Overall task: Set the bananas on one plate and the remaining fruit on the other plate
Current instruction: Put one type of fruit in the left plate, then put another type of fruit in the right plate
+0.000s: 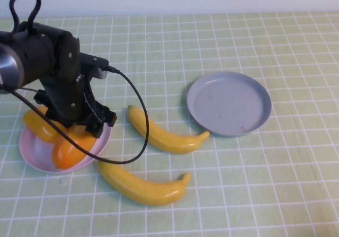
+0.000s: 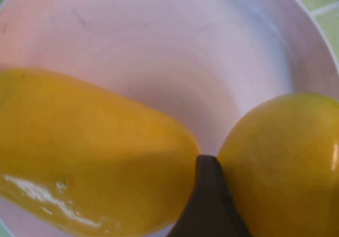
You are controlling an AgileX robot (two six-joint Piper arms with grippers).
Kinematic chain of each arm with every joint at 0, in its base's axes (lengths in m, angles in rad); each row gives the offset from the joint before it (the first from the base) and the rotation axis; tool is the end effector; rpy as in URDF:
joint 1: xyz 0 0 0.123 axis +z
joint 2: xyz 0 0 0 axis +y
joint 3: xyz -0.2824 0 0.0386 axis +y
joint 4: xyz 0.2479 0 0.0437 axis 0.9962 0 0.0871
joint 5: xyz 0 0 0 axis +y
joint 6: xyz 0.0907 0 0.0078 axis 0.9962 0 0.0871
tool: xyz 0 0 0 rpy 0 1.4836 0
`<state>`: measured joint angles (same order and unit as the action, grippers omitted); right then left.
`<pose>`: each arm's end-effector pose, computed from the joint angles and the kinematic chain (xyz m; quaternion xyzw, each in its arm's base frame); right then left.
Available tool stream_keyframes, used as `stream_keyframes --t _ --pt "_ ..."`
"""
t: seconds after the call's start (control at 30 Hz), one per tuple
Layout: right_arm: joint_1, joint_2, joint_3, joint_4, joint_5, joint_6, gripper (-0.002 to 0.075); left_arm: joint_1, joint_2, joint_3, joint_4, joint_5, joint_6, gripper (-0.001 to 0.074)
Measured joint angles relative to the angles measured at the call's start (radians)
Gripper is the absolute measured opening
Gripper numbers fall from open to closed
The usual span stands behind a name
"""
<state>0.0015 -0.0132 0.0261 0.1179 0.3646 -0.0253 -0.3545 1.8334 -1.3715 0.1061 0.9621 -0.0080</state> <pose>0.0527 0.0039 0.1724 0.0209 0.8009 0.0426 0.5969 0.3527 -0.1221 0.2261 0.1956 0.9726 0.0250 0.1231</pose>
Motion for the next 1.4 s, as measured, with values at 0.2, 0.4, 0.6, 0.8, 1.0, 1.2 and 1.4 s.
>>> stream_keyframes --t 0.2,0.4,0.6,0.8,1.0,1.2,1.4 --pt "0.0 0.0 0.0 0.0 0.0 0.0 -0.0016 0.0 0.012 0.0 0.019 0.019 -0.016 0.0448" --pt "0.0 0.0 0.0 0.0 0.0 0.0 -0.0016 0.0 0.012 -0.032 0.019 0.065 -0.055 0.0607" --pt "0.0 0.0 0.0 0.0 0.0 0.0 -0.0017 0.0 0.012 -0.15 0.019 0.192 -0.06 0.0598" --pt "0.0 0.0 0.0 0.0 0.0 0.0 -0.0017 -0.006 -0.059 -0.199 0.019 0.228 -0.052 0.0131" --pt "0.0 0.0 0.0 0.0 0.0 0.0 -0.0017 -0.006 -0.27 -0.135 -0.009 0.172 -0.043 0.0015" --pt "0.0 0.0 0.0 0.0 0.0 0.0 -0.0017 -0.006 -0.582 0.139 -0.025 -0.004 -0.038 0.0006" --pt "0.0 0.0 0.0 0.0 0.0 0.0 -0.0017 -0.006 -0.934 0.47 -0.045 -0.207 -0.038 0.0005"
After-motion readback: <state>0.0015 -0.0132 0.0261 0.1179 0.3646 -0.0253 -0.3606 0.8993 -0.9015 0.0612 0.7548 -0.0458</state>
